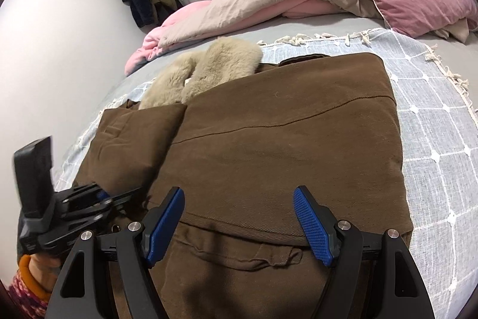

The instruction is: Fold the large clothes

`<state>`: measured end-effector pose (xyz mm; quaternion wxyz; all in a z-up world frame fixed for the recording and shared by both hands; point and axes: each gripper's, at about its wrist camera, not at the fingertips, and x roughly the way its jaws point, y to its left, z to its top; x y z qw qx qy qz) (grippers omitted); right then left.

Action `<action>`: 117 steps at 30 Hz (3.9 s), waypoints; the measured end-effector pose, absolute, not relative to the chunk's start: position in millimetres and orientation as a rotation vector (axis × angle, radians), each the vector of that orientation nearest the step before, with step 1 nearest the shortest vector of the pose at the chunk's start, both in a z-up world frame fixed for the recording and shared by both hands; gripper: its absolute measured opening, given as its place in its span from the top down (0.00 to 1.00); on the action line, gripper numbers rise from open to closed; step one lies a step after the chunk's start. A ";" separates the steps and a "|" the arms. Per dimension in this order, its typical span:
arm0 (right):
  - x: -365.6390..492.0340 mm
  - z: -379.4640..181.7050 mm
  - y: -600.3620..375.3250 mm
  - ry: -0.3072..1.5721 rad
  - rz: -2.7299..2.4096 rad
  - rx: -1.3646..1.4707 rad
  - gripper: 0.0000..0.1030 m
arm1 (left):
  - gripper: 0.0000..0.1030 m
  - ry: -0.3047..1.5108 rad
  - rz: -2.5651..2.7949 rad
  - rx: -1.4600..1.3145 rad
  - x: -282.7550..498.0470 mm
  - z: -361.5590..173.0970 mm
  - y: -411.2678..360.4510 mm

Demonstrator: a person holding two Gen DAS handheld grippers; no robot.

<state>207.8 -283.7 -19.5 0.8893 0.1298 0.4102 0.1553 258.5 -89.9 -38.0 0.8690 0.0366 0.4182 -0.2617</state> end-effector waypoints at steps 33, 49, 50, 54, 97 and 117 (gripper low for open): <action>249.3 -24.8 -2.7 0.928 0.319 -0.332 0.37 | 0.15 0.973 -0.104 0.184 272.8 -58.0 88.7; 252.3 -2.2 -247.2 0.917 0.203 0.453 0.54 | 0.59 1.034 -0.172 -0.174 291.0 -73.6 124.3; 249.0 -3.9 -256.0 0.909 0.205 0.490 0.49 | 0.60 1.028 -0.167 -0.171 289.8 -72.9 121.8; 238.1 -20.5 -291.7 0.879 0.258 0.688 0.45 | 0.66 1.029 -0.189 -0.150 284.4 -66.5 119.3; 242.9 -26.5 -253.5 0.881 0.330 0.614 0.39 | 0.46 0.915 -0.114 -0.112 347.5 -20.0 145.8; 323.5 -60.2 -167.9 0.869 0.118 0.114 0.66 | 0.65 0.756 0.066 -0.345 346.8 -62.5 146.2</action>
